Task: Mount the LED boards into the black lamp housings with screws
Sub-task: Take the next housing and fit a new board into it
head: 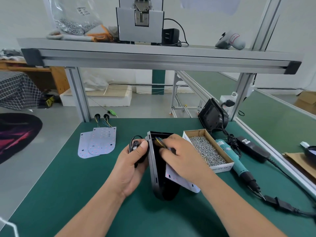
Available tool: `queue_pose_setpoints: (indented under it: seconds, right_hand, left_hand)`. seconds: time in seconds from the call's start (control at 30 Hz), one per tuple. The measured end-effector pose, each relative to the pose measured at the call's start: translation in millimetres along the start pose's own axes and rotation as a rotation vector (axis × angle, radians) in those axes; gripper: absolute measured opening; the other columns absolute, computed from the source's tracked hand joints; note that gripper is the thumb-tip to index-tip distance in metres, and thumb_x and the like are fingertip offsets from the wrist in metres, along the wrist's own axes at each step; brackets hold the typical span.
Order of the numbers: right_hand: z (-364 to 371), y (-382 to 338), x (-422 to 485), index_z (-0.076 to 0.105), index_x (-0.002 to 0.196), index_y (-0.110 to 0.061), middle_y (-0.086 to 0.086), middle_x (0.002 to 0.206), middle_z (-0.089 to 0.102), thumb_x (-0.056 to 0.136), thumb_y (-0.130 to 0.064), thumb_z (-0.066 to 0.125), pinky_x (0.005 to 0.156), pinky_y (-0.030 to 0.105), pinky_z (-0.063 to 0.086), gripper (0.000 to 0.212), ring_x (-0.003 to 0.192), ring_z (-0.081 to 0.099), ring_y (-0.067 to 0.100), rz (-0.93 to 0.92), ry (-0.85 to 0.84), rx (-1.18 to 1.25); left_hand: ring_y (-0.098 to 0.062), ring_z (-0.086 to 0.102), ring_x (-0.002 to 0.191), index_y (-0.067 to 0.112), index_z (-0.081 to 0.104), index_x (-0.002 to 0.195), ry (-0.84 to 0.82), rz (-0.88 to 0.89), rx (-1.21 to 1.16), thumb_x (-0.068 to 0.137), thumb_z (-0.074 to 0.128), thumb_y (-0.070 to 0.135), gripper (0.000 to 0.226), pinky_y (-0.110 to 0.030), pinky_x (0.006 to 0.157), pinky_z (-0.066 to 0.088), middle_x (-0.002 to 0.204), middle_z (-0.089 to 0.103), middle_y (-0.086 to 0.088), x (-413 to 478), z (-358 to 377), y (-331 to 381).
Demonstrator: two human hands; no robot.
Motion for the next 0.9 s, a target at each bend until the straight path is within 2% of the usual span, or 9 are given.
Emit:
queue_pose_setpoints:
  seconds: [0.13,0.3,0.43,0.5,0.57,0.67,0.73,0.83,0.9]
  right_hand:
    - [-1.2,-0.2,6.7,0.067,0.093,-0.028,-0.007,0.092,0.051,0.104,-0.027,0.056,0.074,0.018,0.038,0.016,0.095,0.050,0.000,0.003,-0.129,-0.022]
    - [5.3,3.7,0.6,0.064,0.118,-0.060,-0.015,0.108,0.058,0.097,-0.044,0.056,0.085,0.011,0.042,0.028,0.109,0.055,0.000,-0.008,-0.113,0.087]
    - [-3.9,19.3,-1.5,0.063,0.136,-0.039,-0.012,0.125,0.061,0.101,-0.024,0.068,0.094,0.017,0.047,0.038,0.113,0.059,0.003,0.040,0.008,0.195]
    - [-9.5,27.9,-0.9,0.055,0.148,-0.031,-0.014,0.135,0.056,0.104,-0.030,0.066,0.099,0.017,0.046,0.045,0.115,0.056,-0.007,0.122,0.016,0.121]
    - [-10.3,33.2,-0.9,0.047,0.156,-0.028,-0.017,0.143,0.058,0.105,-0.044,0.060,0.098,0.003,0.039,0.055,0.109,0.053,-0.025,0.256,-0.030,0.136]
    - [-7.0,39.4,0.0,0.064,0.141,-0.028,-0.012,0.137,0.070,0.109,-0.046,0.054,0.108,0.021,0.045,0.039,0.119,0.062,-0.005,0.317,-0.093,0.236]
    - [-7.4,41.6,1.5,0.076,0.114,-0.021,-0.009,0.108,0.079,0.109,-0.033,0.057,0.089,0.033,0.054,0.023,0.095,0.071,0.011,0.337,-0.095,0.374]
    - [-13.1,42.4,3.1,0.069,0.081,-0.010,0.004,0.076,0.064,0.102,-0.031,0.067,0.071,0.035,0.038,0.029,0.070,0.054,0.019,0.382,-0.048,0.457]
    - [-20.6,42.4,3.5,0.059,0.067,-0.018,0.004,0.068,0.052,0.092,-0.037,0.071,0.064,0.032,0.034,0.033,0.063,0.046,0.018,0.359,-0.036,0.440]
  left_hand:
    - [-0.025,0.070,0.098,-0.001,0.067,0.114,-0.006,0.025,0.013,0.088,0.079,0.017,0.034,-0.031,0.089,0.061,0.104,0.073,-0.017,4.3,-3.3,1.3]
    - [-0.028,0.075,0.102,0.001,0.078,0.104,-0.006,0.012,0.023,0.087,0.082,0.020,0.026,-0.034,0.093,0.061,0.106,0.076,-0.020,5.4,-6.9,0.5]
    - [-0.027,0.074,0.102,-0.006,0.069,0.120,0.075,0.003,-0.005,0.090,0.075,0.020,0.040,-0.035,0.091,0.063,0.108,0.074,-0.019,7.5,-12.3,-0.2]
    - [-0.032,0.070,0.109,-0.011,0.063,0.129,0.092,-0.005,-0.014,0.089,0.076,0.021,0.052,-0.039,0.097,0.062,0.116,0.071,-0.024,7.2,-12.1,0.2]
    - [-0.037,0.066,0.118,-0.014,0.062,0.129,0.082,-0.020,-0.003,0.090,0.077,0.024,0.057,-0.044,0.105,0.058,0.126,0.069,-0.027,6.8,-12.6,-1.5]
    - [-0.044,0.059,0.134,-0.009,0.064,0.134,0.045,-0.050,0.041,0.096,0.074,0.028,0.054,-0.055,0.116,0.047,0.142,0.062,-0.031,4.9,-11.5,-4.2]
    - [-0.043,0.061,0.131,-0.004,0.066,0.133,0.029,-0.048,0.087,0.095,0.074,0.035,0.055,-0.056,0.115,0.048,0.140,0.063,-0.031,3.9,-10.2,-4.8]
    - [-0.035,0.071,0.115,0.002,0.075,0.122,0.066,-0.051,0.107,0.095,0.072,0.039,0.045,-0.045,0.096,0.062,0.130,0.071,-0.026,3.8,-8.4,-6.0]
    - [-0.035,0.074,0.113,0.004,0.078,0.118,0.088,-0.064,0.107,0.097,0.066,0.042,0.046,-0.042,0.088,0.063,0.128,0.073,-0.025,4.3,-6.7,-6.6]
Point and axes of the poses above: each hand's wrist, its own x-axis towards the middle knuckle, its own z-axis out of the palm, y = z × x, the point moved 1 cm from there along x, towards the middle knuckle
